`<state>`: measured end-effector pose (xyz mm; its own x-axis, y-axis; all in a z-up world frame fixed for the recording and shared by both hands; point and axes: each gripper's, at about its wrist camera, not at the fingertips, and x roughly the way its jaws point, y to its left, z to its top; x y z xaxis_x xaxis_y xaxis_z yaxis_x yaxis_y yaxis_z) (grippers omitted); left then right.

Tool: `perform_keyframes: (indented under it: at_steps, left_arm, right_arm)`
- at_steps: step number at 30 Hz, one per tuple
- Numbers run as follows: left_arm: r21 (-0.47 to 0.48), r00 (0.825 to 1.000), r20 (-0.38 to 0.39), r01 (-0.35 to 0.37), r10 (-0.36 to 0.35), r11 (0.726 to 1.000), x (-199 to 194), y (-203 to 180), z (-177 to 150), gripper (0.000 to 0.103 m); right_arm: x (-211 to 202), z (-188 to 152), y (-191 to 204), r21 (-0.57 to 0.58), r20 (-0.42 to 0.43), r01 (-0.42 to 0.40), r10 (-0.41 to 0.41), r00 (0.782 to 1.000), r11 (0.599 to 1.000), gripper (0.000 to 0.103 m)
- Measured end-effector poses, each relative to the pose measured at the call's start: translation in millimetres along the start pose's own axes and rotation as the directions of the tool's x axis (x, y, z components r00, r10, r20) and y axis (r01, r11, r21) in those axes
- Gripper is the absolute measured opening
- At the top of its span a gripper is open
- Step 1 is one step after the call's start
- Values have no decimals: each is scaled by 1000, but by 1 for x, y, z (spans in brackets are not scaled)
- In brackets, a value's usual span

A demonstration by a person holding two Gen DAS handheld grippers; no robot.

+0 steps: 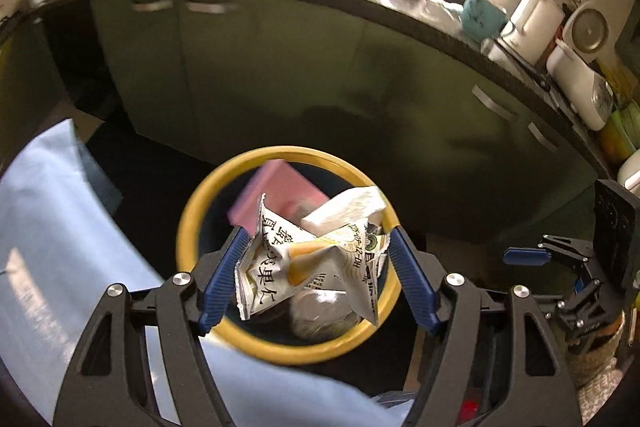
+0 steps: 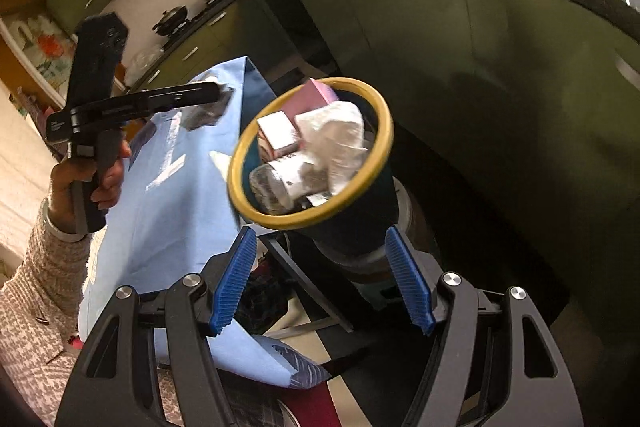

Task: Collect trash
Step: 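Carry the wrapper over the bin and open the left gripper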

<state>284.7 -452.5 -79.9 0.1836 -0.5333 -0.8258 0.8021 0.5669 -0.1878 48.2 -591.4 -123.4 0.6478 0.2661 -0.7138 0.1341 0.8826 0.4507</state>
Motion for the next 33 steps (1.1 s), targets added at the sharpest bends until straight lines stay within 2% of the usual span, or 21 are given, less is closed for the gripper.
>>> perform_keyframes:
  at_steps: [4, 11, 16, 22, 29, 33]
  left_arm:
    - [5, 999, -36, 13, -13, 1000, 16, -8, -1, 69]
    - [19, 993, -106, -56, 58, 998, 14, 15, -8, 69]
    - [1, 981, -190, -33, 33, 999, 24, 23, -19, 70]
    - [12, 978, -209, -17, 19, 1000, 40, 25, -17, 81]
    - [4, 971, -239, 13, -11, 1000, 53, 32, -14, 85]
    - [-10, 975, -217, 35, -36, 999, 50, 37, -13, 85]
  right_arm:
    - [4, -3, -8, 15, -5, -12, 12, 1000, 1000, 67]
    - [13, -5, -15, 31, -12, -26, 26, 1000, 999, 67]
    - [15, -4, -9, 19, -16, -37, 37, 999, 999, 67]
    - [11, -4, -5, 14, -13, -32, 32, 999, 999, 67]
    - [7, -5, -4, 18, -7, -32, 32, 999, 999, 67]
    - [8, -5, -4, 20, -14, -41, 42, 999, 999, 67]
